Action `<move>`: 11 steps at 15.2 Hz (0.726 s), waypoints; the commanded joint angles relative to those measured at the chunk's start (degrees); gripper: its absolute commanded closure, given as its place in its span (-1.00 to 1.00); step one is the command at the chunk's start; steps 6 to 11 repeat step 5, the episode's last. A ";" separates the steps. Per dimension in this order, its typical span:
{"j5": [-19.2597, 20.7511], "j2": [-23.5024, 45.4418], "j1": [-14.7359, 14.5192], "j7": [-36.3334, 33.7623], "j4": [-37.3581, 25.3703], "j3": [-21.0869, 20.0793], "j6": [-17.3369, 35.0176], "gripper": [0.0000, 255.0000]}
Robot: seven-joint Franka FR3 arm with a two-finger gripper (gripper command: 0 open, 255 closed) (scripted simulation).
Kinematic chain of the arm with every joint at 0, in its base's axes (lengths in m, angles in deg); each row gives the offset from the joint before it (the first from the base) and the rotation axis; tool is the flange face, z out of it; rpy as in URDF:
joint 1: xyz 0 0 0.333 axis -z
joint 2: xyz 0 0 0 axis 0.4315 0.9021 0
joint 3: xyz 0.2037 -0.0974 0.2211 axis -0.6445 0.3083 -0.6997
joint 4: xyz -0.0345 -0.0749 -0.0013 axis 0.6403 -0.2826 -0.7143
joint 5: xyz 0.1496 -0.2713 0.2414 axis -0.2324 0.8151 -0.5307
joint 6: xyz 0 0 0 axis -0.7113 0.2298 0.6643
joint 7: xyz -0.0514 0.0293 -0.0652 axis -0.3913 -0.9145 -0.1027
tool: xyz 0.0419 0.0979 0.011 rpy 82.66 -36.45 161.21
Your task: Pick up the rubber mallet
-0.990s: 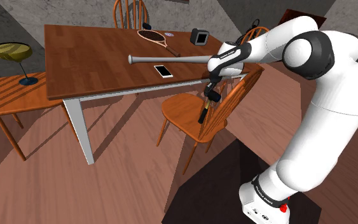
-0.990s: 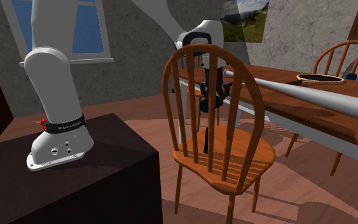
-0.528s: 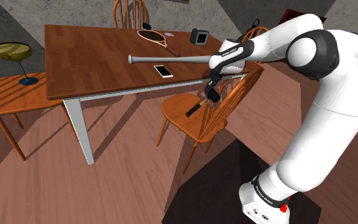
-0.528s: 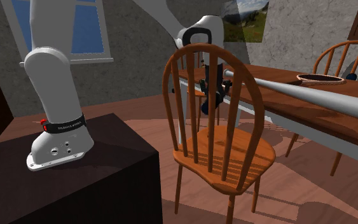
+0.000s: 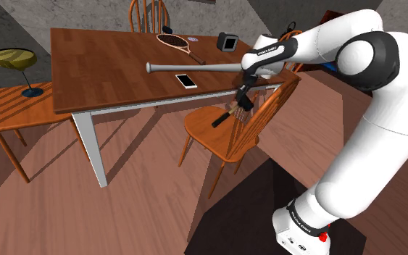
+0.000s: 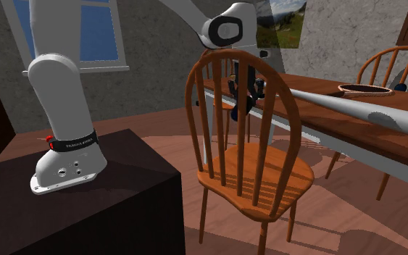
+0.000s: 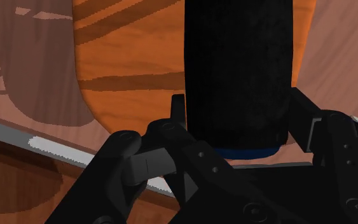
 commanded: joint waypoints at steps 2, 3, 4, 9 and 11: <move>0.55 -1.42 -0.18 -0.34 -0.70 0.17 -2.06 1.00; 0.70 -1.81 -0.22 -0.42 -1.02 0.21 -2.75 1.00; 0.73 -1.87 -0.22 -0.44 -1.06 0.22 -2.85 1.00; 0.72 -1.87 -0.22 -0.44 -1.07 0.21 -2.85 1.00; 0.72 -1.87 -0.22 -0.44 -1.07 0.21 -2.85 1.00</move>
